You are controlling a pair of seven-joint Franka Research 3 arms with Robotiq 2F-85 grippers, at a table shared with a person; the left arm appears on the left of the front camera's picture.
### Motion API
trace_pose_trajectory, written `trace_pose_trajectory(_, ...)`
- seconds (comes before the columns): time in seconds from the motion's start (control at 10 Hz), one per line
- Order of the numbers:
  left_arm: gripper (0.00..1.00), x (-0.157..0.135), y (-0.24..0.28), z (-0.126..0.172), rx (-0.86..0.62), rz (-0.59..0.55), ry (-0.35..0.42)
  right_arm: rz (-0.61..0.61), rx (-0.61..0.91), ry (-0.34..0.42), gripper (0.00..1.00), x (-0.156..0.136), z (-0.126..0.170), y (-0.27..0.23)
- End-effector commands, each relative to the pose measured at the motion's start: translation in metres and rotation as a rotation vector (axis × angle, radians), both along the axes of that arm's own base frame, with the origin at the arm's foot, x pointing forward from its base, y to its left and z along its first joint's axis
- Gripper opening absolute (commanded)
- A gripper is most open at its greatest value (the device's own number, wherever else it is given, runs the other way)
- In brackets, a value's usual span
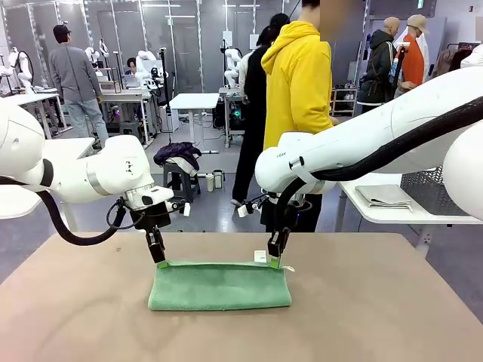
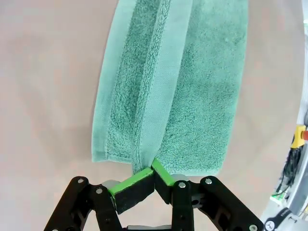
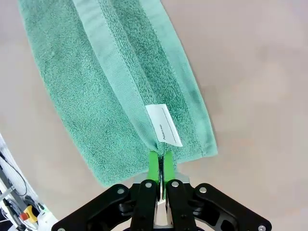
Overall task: Fold the towels and place them in the basket.
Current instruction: When a person lays out a Towel with hook on the table, fold it in half twice.
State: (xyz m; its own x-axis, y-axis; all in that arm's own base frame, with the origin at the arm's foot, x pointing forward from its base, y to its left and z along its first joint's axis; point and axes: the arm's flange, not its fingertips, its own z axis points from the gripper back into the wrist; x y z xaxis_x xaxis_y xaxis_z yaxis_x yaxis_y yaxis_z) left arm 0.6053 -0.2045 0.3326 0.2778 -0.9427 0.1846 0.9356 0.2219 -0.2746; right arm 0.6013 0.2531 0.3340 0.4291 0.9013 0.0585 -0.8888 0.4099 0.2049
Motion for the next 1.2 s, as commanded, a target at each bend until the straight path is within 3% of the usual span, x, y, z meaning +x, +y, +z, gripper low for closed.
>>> trace_pose_trajectory(0.0,0.00,0.003,-0.003,-0.006,-0.007,0.000,-0.041,-0.016,0.006,-0.043,0.04,-0.005,-0.005,-0.003)
trace_pose_trajectory(0.3,0.00,0.001,-0.006,-0.008,-0.029,-0.001,-0.079,-0.014,0.020,-0.056,0.04,-0.007,-0.006,-0.003)
trace_pose_trajectory(0.4,0.06,0.000,-0.007,-0.007,-0.033,0.010,-0.111,-0.010,0.033,-0.067,0.04,-0.008,-0.005,-0.001)
trace_pose_trajectory(0.5,0.37,0.000,-0.008,-0.006,-0.050,0.035,-0.146,-0.007,0.039,-0.082,0.24,-0.008,-0.004,0.001)
trace_pose_trajectory(0.6,0.51,0.000,-0.008,-0.005,-0.049,0.036,-0.158,-0.005,0.045,-0.099,0.29,-0.009,-0.002,0.002)
trace_pose_trajectory(0.7,0.82,-0.001,-0.007,-0.004,-0.049,0.033,-0.163,0.002,0.047,-0.114,0.51,-0.009,-0.002,0.002)
trace_pose_trajectory(0.8,0.96,-0.002,-0.006,-0.002,-0.058,0.023,-0.166,0.011,0.045,-0.130,0.57,-0.010,0.001,0.003)
trace_pose_trajectory(0.9,1.00,-0.004,-0.004,0.000,-0.069,0.006,-0.158,0.019,0.038,-0.139,0.87,-0.010,0.003,0.004)
trace_pose_trajectory(1.1,1.00,-0.011,-0.004,0.005,-0.054,-0.060,-0.145,0.036,0.017,-0.152,1.00,-0.013,0.010,0.004)
